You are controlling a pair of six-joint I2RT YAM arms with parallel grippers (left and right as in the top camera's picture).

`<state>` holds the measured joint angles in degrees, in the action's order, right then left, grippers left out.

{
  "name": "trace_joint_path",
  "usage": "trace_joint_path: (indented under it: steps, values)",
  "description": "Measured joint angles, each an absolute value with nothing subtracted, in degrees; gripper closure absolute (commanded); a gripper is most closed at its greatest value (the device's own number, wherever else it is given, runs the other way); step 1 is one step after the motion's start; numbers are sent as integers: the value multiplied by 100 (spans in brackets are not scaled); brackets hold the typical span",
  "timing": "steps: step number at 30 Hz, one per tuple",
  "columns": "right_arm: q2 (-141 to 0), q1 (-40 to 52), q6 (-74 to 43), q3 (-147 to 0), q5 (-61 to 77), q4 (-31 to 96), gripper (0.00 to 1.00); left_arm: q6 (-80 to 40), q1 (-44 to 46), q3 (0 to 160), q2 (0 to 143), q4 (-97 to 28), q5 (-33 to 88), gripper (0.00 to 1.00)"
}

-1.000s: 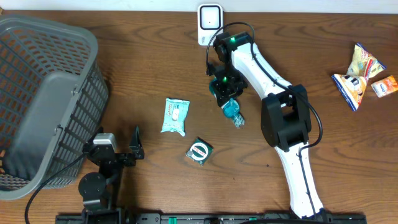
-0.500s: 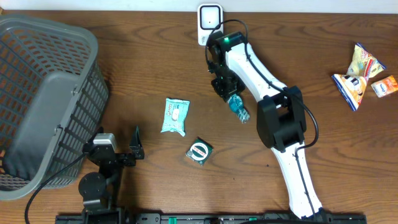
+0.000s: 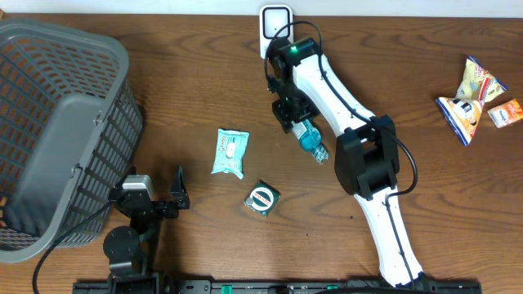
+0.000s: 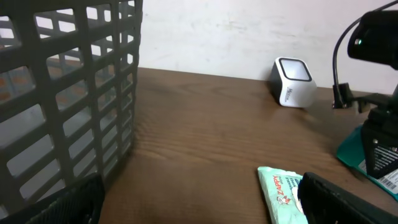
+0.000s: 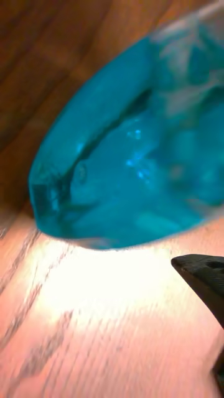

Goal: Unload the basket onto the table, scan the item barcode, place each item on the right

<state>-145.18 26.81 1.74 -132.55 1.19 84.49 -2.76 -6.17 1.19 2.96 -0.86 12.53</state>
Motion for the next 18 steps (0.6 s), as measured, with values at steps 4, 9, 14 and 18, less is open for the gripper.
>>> trace_joint_path:
  steps: [4, 9, 14, 18]
  values:
    - [-14518, 2681, 141, -13347, 143, 8484, 57, -274, -617, 119, 296, -86, 1253, 2]
    - [-14525, 2681, 82, -13356, 158, 8484, 64, -276, -617, 119, 296, -86, 1253, 2]
    - [-14525, 2687, 62, -13353, 165, 8337, 77, -274, -617, 119, 296, -86, 1253, 2]
    - [-14503, 2700, 40, -13345, 217, 8154, 99, -274, -617, 119, 296, -86, 1253, 2]
